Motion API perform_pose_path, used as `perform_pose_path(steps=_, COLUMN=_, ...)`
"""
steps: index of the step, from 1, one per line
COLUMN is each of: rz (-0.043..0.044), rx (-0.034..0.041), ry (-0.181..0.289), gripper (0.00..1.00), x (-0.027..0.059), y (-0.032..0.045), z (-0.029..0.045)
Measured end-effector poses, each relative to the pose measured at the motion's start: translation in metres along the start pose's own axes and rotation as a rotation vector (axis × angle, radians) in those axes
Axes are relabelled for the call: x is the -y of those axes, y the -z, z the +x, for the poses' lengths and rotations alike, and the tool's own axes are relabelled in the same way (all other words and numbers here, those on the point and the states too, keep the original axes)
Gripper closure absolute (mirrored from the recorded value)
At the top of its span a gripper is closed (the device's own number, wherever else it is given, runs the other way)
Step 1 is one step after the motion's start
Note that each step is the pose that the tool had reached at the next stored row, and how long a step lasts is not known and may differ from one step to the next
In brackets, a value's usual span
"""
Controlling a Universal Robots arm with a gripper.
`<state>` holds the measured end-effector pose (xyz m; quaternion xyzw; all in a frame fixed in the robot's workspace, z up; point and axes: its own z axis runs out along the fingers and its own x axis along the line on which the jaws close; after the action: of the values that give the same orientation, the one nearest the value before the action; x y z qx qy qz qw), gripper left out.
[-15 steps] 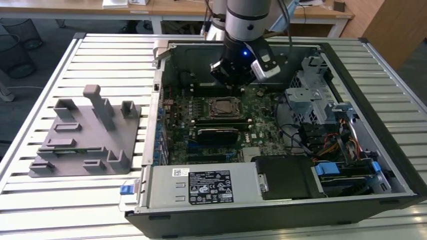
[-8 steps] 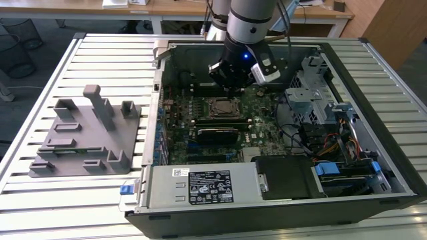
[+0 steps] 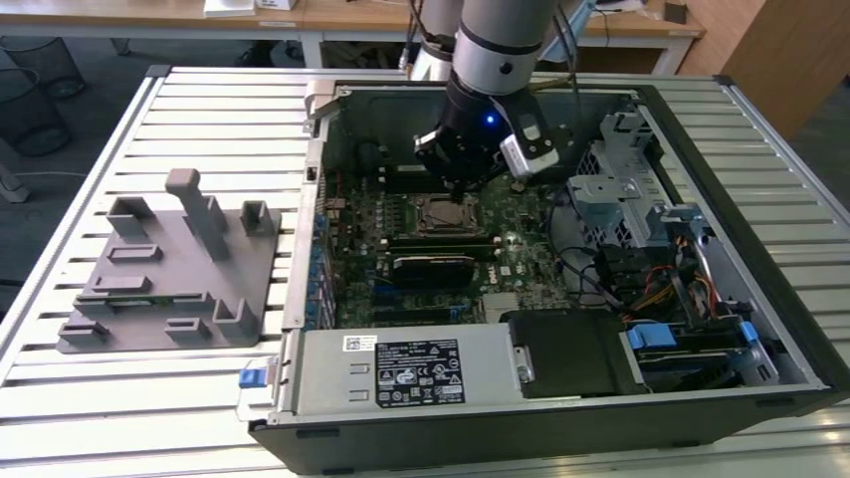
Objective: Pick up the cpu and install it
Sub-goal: 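Install the second cpu locking lever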
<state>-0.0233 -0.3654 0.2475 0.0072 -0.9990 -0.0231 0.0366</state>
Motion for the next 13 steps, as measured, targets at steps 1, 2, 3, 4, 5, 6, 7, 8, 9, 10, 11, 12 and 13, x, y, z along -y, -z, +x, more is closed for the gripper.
perform_pose_path(steps=1, rz=-0.0001, rx=0.0001, ry=0.0, gripper=0.89, x=0.0029, y=-0.0002, z=0.0001)
perform_pose_path(steps=2, rz=-0.0003, rx=0.0002, ry=0.0, gripper=0.89, x=0.0056, y=-0.0004, z=0.0003)
perform_pose_path(steps=3, rz=-0.0001, rx=0.0, ry=0.0, gripper=0.89, x=0.0082, y=-0.0005, z=0.0006)
perform_pose_path(steps=4, rz=-0.0004, rx=0.0001, ry=0.0, gripper=0.89, x=0.0096, y=-0.0007, z=0.0013)
perform_pose_path(steps=5, rz=-0.0023, rx=0.0002, ry=0.0, gripper=0.89, x=0.0099, y=-0.0013, z=0.003)
perform_pose_path(steps=6, rz=-0.0046, rx=0.0002, ry=0.001, gripper=0.89, x=0.0099, y=-0.0016, z=0.0044)
perform_pose_path(steps=7, rz=-0.0065, rx=0.0001, ry=0.001, gripper=0.89, x=0.0101, y=-0.002, z=0.0049)
perform_pose_path(steps=8, rz=-0.0073, rx=0.0003, ry=0.001, gripper=0.89, x=0.0101, y=-0.0024, z=0.0051)
perform_pose_path(steps=9, rz=-0.0078, rx=0.0002, ry=0.001, gripper=0.89, x=0.0101, y=-0.0026, z=0.0055)
perform_pose_path(steps=10, rz=-0.0085, rx=0.0002, ry=0.001, gripper=0.89, x=0.0102, y=-0.0027, z=0.0063)
perform_pose_path(steps=11, rz=-0.0092, rx=0.0002, ry=0.001, gripper=0.89, x=0.0103, y=-0.0029, z=0.008)
perform_pose_path(steps=12, rz=-0.0094, rx=0.0002, ry=0.001, gripper=0.89, x=0.0107, y=-0.003, z=0.0094)
perform_pose_path(steps=13, rz=-0.0096, rx=0.0002, ry=0.001, gripper=0.89, x=0.0116, y=-0.0032, z=0.0107)
